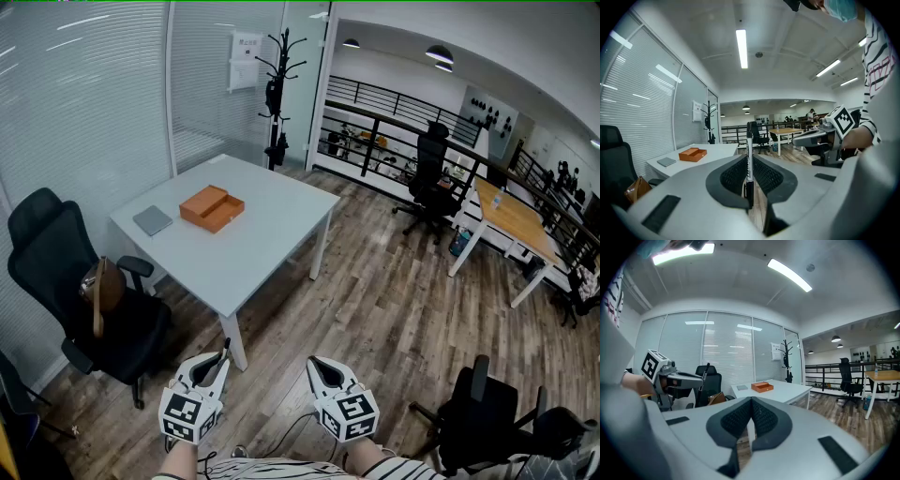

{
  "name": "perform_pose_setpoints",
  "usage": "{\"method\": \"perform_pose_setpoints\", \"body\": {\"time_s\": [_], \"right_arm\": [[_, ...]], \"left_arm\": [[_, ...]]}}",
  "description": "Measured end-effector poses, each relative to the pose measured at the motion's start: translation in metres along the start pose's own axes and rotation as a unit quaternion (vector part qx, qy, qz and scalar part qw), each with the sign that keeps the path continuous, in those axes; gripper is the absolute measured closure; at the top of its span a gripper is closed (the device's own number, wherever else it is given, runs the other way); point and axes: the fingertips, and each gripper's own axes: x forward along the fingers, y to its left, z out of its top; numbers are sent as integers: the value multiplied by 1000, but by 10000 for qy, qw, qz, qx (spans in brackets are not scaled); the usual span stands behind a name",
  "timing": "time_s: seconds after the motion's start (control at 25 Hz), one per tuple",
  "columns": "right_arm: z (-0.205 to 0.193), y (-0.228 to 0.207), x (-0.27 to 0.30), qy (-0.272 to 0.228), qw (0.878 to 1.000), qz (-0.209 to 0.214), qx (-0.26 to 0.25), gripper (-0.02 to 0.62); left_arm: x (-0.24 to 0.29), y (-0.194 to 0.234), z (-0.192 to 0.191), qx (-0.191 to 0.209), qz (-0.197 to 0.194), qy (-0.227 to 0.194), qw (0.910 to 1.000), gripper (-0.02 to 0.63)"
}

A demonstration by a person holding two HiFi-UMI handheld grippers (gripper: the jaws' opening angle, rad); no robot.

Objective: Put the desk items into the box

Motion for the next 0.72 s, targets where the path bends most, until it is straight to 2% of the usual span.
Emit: {"method": "perform_pose_setpoints", "body": {"time_s": [0.2,0.4,0.56,0.72], "right_arm": [[-4,-18,-16,-61,9998,155,50,570],[-9,-31,-12,-29,9996,276,47,569],[-15,-44,10,41,9992,297,254,569],[-13,-59,52,107,9993,169,304,569]], "left_arm": [[5,-20,-6,-154,232,33,9996,552],[13,-19,-13,-249,411,119,9988,552],[35,-4,-17,-274,406,158,9987,552],[70,29,-21,-284,275,183,9990,552]]}}
